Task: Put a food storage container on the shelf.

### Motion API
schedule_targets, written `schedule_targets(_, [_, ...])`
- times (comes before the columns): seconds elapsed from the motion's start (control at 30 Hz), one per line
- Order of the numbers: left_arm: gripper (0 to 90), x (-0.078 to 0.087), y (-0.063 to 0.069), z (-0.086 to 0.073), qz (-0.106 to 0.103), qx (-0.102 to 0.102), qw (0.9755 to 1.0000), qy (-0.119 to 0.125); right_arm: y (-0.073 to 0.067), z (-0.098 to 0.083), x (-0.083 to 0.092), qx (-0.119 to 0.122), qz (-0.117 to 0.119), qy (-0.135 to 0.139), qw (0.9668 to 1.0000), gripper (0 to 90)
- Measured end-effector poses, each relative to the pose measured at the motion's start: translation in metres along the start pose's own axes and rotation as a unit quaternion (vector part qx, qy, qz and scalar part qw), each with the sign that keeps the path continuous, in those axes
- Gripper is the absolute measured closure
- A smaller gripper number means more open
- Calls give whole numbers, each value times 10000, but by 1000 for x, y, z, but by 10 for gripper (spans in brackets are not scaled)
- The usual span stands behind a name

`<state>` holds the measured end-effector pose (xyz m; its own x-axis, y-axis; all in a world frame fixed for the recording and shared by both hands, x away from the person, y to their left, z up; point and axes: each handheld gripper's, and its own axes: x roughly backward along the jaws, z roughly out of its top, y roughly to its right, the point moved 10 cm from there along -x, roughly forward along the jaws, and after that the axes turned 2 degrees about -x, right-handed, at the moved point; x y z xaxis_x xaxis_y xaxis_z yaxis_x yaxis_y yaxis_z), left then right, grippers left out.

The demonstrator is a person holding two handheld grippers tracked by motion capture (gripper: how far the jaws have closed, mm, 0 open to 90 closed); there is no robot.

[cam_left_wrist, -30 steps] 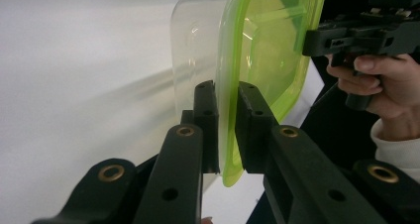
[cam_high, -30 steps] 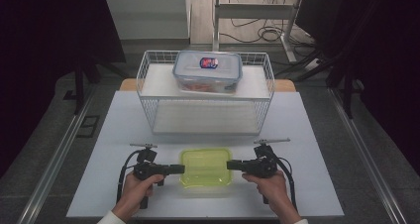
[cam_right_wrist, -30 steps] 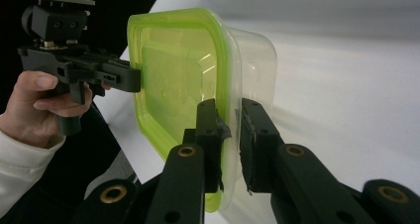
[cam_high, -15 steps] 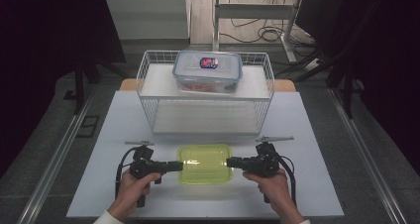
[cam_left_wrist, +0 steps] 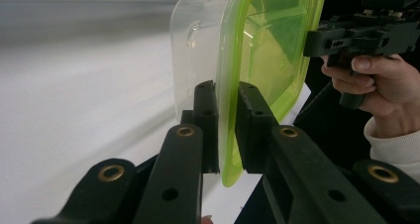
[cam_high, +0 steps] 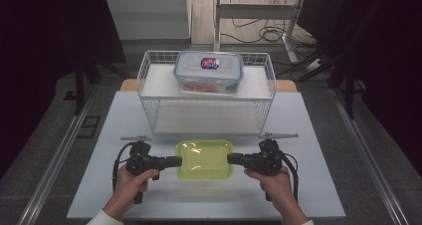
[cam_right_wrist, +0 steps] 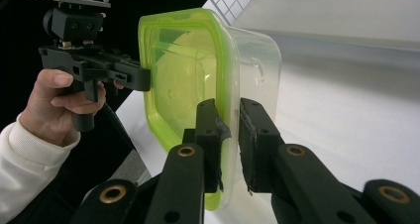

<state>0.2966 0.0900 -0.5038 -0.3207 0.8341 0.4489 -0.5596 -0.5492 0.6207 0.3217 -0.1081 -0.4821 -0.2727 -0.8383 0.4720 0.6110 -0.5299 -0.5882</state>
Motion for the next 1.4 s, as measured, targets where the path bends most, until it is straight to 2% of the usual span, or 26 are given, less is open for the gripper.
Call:
schedule_targets(0.13, [810, 3, 3, 10, -12, -39, 10000, -6, -1, 6, 2, 42, 7, 55, 10000, 790])
schedule_targets(0.2, [810, 7, 8, 22, -1, -120, 9999, 35, -5, 15, 6, 71, 24, 124, 9999, 791])
schedule_targets(0.3, [810, 11, 11, 29, -5, -171, 9998, 66, -9, 22, 8, 121, 35, 183, 9998, 791])
schedule_targets(0.37, [810, 15, 15, 38, -8, -221, 9997, 100, -13, 31, 12, 176, 33, 242, 9995, 791])
schedule_targets(0.4, [810, 19, 19, 48, -8, -280, 9995, 119, -18, 41, 16, 238, 33, 307, 9992, 793])
schedule_targets(0.43, [810, 19, 19, 48, -8, -280, 9995, 119, -20, 45, 17, 262, 31, 335, 9991, 793])
schedule_targets(0.5, [810, 24, 24, 58, -2, -331, 9993, 148, -22, 49, 19, 270, 37, 356, 9990, 793])
schedule_targets(0.53, [810, 26, 26, 63, -11, -361, 9992, 164, -27, 58, 22, 290, 54, 415, 9987, 793])
schedule_targets(0.57, [810, 28, 28, 68, -17, -374, 9991, 197, -27, 58, 22, 290, 54, 415, 9987, 793])
schedule_targets(0.7, [810, 36, 34, 88, -46, -451, 9986, 286, -37, 80, 29, 444, 4, 536, 9976, 796])
schedule_targets(0.73, [809, 40, 37, 98, -87, -467, 9983, 325, -40, 88, 32, 440, 34, 567, 9974, 796])
schedule_targets(0.8, [809, 43, 38, 107, -109, -496, 9981, 335, -43, 97, 34, 435, 61, 601, 9972, 797])
schedule_targets(0.83, [809, 43, 38, 107, -109, -496, 9981, 335, -43, 97, 34, 435, 61, 601, 9972, 797])
schedule_targets(0.87, [809, 46, 40, 115, -103, -526, 9980, 339, -46, 104, 36, 444, 73, 644, 9969, 803])
schedule_targets(0.9, [810, 46, 40, 115, -103, -526, 9980, 339, -47, 108, 37, 455, 70, 666, 9967, 804])
schedule_targets(0.93, [810, 47, 42, 123, -97, -529, 9979, 367, -48, 112, 38, 477, 63, 692, 9964, 807])
schedule_targets(1.1, [810, 52, 46, 140, -91, -594, 9974, 401, -52, 128, 43, 524, 38, 761, 9957, 808])
schedule_targets(1.23, [811, 56, 51, 156, -158, -613, 9970, 454, -60, 148, 51, 642, -11, 827, 9945, 810])
schedule_targets(1.4, [811, 61, 56, 175, -215, -660, 9961, 536, -67, 164, 57, 728, -42, 876, 9935, 810])
